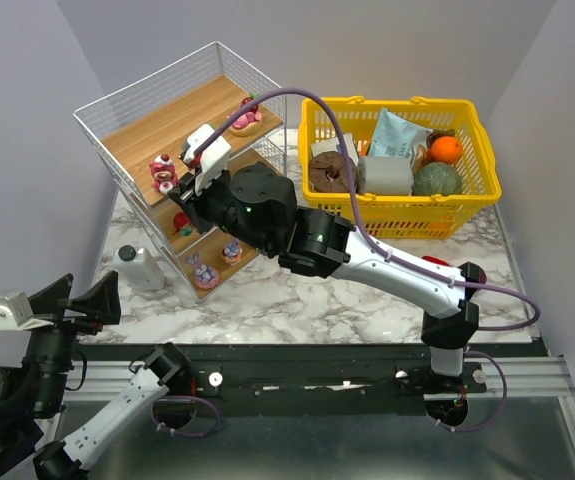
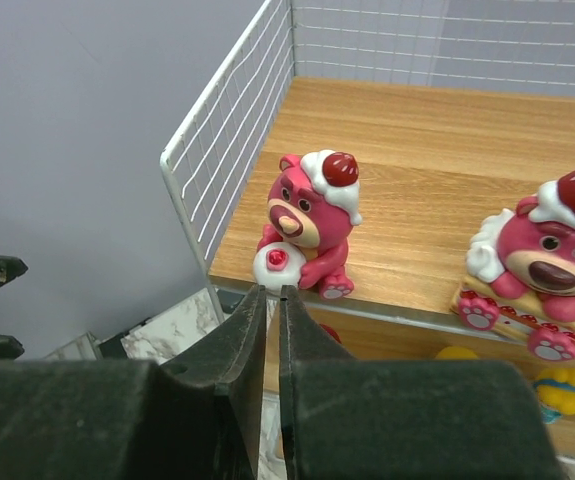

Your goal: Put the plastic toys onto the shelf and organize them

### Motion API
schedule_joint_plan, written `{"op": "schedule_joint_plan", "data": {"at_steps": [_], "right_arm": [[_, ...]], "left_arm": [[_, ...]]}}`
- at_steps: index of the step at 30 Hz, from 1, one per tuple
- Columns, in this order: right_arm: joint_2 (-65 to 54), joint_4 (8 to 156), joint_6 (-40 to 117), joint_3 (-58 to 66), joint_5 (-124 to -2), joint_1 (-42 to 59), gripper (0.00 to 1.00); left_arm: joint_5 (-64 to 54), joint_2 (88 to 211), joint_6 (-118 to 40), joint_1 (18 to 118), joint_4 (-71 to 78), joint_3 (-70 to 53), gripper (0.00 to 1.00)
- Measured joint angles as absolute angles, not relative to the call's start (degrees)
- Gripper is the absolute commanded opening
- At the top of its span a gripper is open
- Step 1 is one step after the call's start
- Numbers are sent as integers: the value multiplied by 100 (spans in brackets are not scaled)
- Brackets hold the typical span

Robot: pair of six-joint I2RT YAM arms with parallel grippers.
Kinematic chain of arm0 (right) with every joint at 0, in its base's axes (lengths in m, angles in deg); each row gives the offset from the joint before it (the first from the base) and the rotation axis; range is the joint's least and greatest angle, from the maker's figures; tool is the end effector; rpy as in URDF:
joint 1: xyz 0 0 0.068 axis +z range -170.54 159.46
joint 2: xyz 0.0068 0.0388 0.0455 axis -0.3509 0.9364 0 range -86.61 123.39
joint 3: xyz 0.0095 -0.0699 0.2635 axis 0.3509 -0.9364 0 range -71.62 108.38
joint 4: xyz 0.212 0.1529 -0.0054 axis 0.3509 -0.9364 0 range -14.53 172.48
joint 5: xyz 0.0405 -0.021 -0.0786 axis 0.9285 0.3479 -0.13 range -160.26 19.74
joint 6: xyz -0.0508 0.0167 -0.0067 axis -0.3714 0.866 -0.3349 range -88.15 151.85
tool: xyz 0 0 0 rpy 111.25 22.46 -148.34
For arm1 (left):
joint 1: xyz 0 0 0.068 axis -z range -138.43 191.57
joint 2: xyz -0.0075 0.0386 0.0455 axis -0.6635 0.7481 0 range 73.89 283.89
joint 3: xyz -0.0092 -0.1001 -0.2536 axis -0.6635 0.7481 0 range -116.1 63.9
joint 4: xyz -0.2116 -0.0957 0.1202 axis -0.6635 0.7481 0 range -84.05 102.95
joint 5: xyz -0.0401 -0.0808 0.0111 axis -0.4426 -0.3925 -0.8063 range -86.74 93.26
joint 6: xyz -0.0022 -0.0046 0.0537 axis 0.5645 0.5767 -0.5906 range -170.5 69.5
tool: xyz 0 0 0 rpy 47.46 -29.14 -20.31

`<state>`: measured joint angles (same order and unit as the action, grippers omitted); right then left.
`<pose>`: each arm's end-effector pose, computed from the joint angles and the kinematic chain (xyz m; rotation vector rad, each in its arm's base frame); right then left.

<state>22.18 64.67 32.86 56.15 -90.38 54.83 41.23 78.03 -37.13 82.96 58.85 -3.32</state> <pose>0.1190 0.4076 0.5020 -0.7264 1.4310 0.7763 -0.0495 0.0730 0.3963 -0.2088 1.4238 -0.3251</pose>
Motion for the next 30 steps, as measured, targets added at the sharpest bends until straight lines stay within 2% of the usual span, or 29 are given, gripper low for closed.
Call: {"op": "schedule_joint_plan", "data": {"at_steps": [30], "right_arm": [[2434, 6312, 3411, 5857, -9282, 5284, 14]], "left_arm": [[4130, 7801, -3694, 8372, 5927, -361, 99]]}}
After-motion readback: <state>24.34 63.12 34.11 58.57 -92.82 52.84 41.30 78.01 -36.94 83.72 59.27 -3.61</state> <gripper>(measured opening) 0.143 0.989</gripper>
